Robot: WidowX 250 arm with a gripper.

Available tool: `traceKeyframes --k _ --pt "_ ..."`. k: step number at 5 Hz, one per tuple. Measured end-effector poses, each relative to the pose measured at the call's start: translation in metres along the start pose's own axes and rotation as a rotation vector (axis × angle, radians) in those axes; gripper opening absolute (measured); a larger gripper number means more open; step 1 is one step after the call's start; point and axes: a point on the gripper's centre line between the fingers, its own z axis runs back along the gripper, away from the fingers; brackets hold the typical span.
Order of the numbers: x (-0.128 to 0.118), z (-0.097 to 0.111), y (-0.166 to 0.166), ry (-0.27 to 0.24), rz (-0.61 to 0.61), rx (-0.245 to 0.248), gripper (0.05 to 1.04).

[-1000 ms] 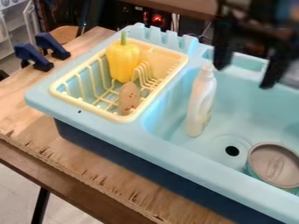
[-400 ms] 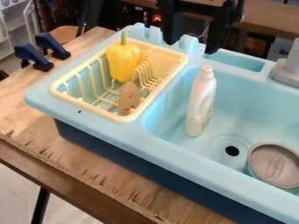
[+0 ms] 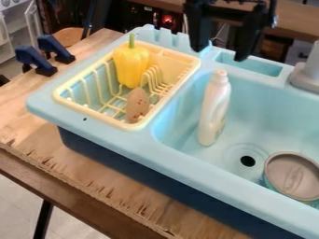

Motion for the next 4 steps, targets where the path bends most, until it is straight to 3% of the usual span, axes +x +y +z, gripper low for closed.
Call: traceKeyframes --k 1,2,4 --pt "0.002 -0.011 -0.011 0.025 -0.014 -0.018 1.002" --pt "0.004 -0.024 -0.008 0.067 0.017 0.014 1.002" --pt "0.005 -0.030 0.003 0.119 0.085 0.062 1.002"
